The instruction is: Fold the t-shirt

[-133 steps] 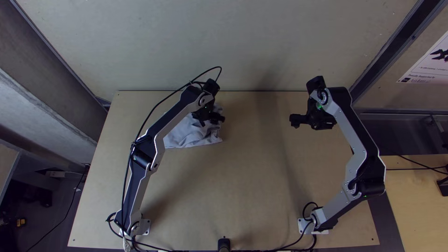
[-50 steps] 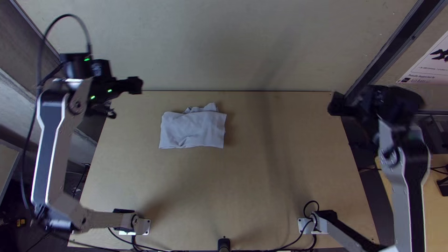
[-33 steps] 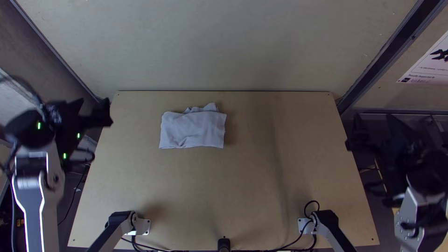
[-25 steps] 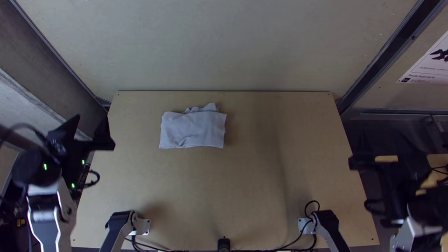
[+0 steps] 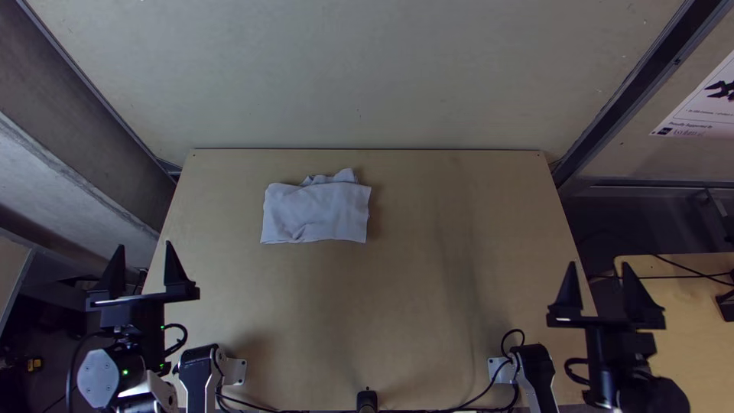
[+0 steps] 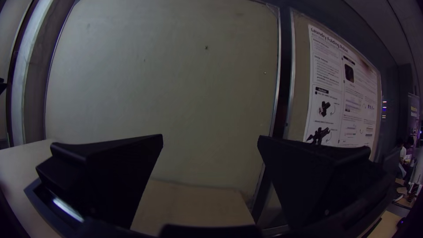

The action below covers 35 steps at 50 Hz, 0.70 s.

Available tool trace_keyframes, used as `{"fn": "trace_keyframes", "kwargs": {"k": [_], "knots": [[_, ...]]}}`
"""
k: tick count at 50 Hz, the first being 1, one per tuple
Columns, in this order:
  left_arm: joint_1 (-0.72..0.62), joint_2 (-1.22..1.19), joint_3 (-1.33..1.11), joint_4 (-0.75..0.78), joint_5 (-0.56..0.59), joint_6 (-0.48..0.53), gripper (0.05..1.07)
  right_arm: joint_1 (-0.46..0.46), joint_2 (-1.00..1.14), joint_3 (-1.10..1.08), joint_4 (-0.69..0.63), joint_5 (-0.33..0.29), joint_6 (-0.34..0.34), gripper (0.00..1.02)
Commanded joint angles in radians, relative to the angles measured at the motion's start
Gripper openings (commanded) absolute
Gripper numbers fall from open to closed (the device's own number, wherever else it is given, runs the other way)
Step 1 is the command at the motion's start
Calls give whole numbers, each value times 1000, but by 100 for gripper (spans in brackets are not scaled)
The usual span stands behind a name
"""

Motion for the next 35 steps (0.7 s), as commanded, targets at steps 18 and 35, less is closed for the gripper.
{"fn": "trace_keyframes", "kwargs": {"k": [18, 35], "knots": [[-25, -43, -383, 252, 7, -61, 102, 35, -10, -601, 466, -3, -28, 99], [-48, -41, -568, 215, 5, -2, 102, 46, -4, -729, 495, -4, -37, 99]]}}
